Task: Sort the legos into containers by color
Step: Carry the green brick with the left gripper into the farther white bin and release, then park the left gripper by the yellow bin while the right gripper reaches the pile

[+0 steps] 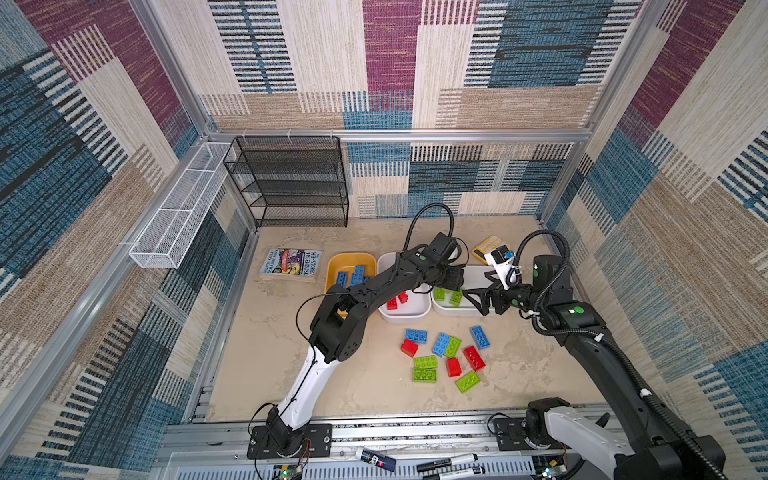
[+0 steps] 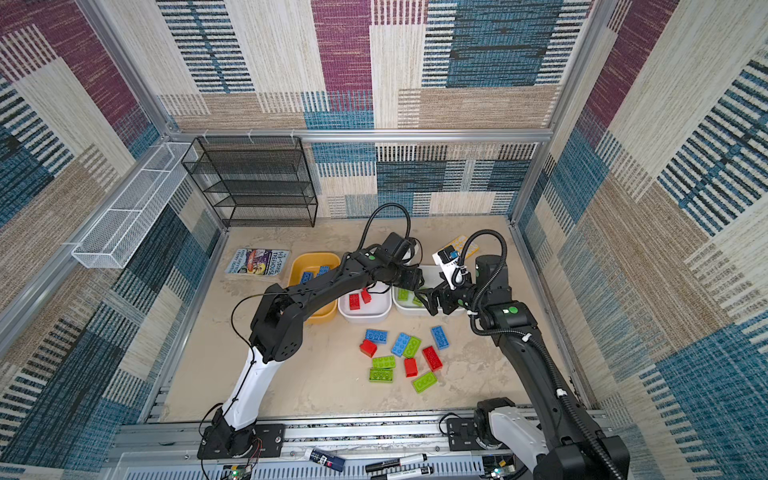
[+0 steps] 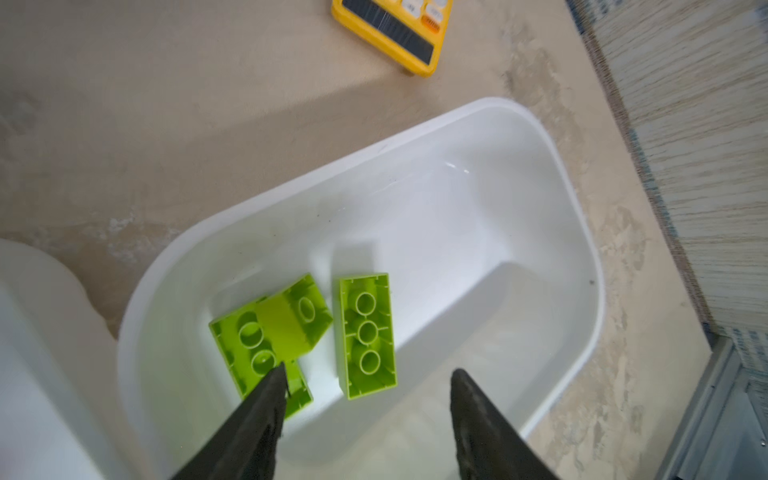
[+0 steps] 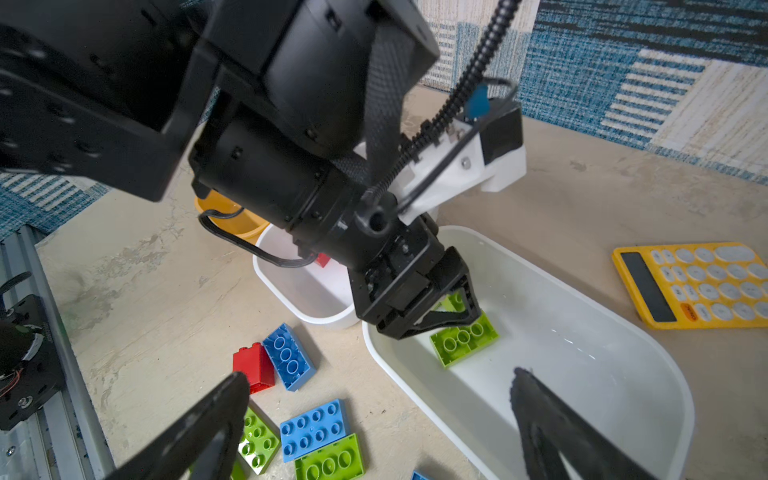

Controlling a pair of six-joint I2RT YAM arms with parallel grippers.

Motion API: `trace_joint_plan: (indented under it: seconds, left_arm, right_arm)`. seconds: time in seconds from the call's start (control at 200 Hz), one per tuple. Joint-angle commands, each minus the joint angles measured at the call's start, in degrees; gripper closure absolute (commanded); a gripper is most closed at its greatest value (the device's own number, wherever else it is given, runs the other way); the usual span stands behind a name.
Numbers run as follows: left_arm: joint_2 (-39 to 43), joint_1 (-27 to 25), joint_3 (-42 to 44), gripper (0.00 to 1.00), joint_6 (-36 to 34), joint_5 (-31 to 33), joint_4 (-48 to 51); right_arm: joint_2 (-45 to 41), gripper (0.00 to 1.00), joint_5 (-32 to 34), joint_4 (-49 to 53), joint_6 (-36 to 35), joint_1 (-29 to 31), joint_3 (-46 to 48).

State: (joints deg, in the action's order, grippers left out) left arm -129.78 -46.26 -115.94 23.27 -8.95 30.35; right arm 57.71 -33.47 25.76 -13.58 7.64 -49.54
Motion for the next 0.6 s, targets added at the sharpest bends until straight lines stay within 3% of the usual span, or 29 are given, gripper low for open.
trace_joint_plan:
  seconds: [0.0,0.295,0.411,0.456,0.596]
  left_arm:
    - [4.66,0.51,1.41,0.32,-3.31,-0.80,1.21]
    - [23.83,4.60,17.89,0.22,-9.04,-11.57,8.89]
    - [31.43,7.58,25.41,0.17,-11.56,-17.83,9.66]
    - [34.07,8.63,27.78,0.10,-13.22,-19.41,10.74]
    - [41.47,13.06,35.53,0.09,-15.88,-23.42,12.24]
  right_arm:
    - [-0.05,0.01,-3.37,1.55,-1.80,-0.01,-0.65]
    - [0.15,0.01,-9.02,2.19,-1.19,1.81,1.58]
    - [0.18,0.00,-8.99,1.47,-0.10,3.70,3.17]
    - [0.10,0.00,-8.63,0.82,0.57,4.71,3.93]
    - [1.19,0.01,-5.51,-1.31,2.74,10.22,5.24]
